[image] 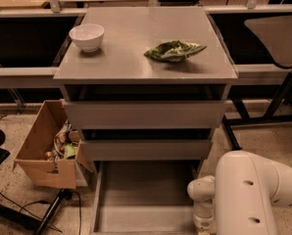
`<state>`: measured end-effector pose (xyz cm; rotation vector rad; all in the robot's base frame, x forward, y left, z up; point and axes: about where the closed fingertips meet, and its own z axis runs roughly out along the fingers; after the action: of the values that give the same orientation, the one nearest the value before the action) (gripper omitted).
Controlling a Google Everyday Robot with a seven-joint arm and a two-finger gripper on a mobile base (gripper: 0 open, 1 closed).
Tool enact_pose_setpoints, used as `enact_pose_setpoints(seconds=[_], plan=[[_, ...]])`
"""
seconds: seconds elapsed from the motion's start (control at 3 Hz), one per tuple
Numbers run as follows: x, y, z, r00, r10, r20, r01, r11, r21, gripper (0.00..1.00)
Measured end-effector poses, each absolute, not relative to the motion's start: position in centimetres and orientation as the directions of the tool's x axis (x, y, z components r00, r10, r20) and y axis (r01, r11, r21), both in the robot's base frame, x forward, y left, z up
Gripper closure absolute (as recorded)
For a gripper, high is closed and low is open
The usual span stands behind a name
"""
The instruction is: Open bottom drawer
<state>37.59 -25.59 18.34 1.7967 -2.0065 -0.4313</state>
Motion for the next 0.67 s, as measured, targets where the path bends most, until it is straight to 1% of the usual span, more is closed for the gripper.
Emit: enact_pose_setpoints(seconds=[0.67], plan=[[37.37,-25.51,18.43,-0.089,-0.991,0.099,-0.857,0.127,0.500,1.00]])
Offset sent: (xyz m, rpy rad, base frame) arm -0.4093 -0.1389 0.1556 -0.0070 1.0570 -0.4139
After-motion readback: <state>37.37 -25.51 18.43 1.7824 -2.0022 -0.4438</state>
